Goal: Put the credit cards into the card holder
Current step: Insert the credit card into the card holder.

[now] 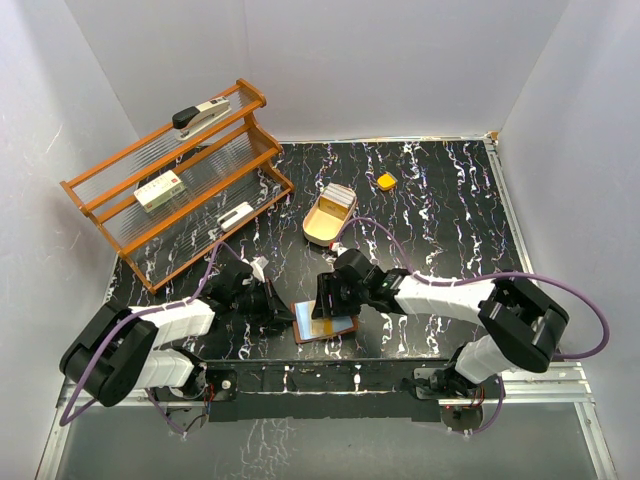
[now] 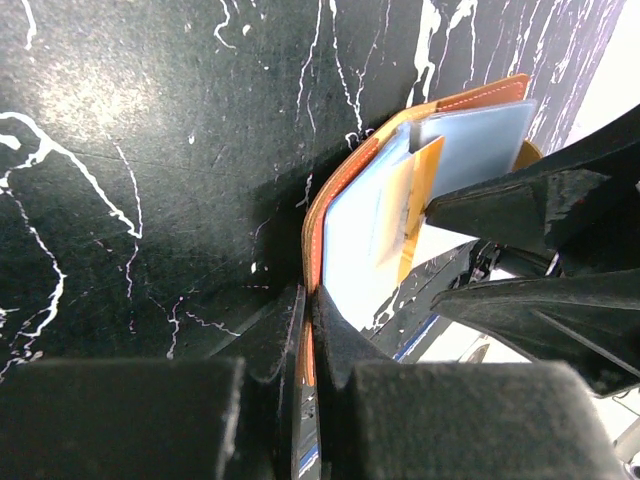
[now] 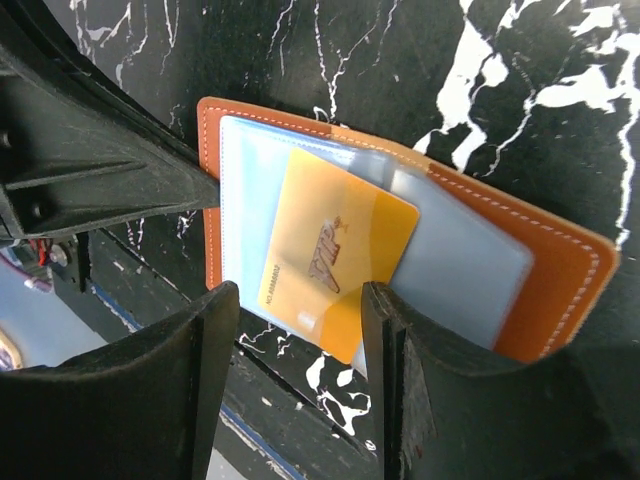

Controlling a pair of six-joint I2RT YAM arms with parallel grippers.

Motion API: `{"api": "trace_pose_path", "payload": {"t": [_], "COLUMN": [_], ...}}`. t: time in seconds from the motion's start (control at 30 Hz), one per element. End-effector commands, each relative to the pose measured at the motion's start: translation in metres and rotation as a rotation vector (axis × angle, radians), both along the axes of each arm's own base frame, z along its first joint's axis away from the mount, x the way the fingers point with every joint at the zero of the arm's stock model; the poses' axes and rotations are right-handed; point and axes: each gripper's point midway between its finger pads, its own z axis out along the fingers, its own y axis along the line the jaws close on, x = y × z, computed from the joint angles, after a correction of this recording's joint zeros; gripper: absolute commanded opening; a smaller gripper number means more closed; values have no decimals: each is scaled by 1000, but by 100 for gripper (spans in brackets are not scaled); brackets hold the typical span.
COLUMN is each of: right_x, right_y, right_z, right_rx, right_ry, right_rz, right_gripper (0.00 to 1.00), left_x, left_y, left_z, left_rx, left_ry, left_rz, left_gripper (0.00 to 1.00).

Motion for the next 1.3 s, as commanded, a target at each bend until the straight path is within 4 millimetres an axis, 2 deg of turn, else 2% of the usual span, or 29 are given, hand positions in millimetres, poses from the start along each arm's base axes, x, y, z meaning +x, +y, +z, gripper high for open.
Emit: {"api": "trace_pose_path", "payload": {"t": [0.0,0.23,0.37,0.5,0.8,1.27], "right_x": [18,23,21,18,15,13], "right_y": [3,0,5,15,30,38], "right_z": [18,13,6,10,23,23], "right_rx": [-15,-45,-43,1,78,85], "right_ry": [-85,-83,-65,-66,-80,-80], "right_rz": [-29,-58,-51,-25,23,60], "right_gripper": [52,58,59,59,55,48], "left_x": [1,2,1,1,5,7], "left_y": [-4,-5,-4,-4,-7,-10], "left_z": [5,7,6,6,8,12], "left_rx": [-13,-16,-15,-15,-24,-35], "left_ry": [-13,-17,-15,-17,-18,-27], "left_rz": [-31,-30,-25,-23,-23,-28], "left_gripper": [0,0,0,0,0,0]}}
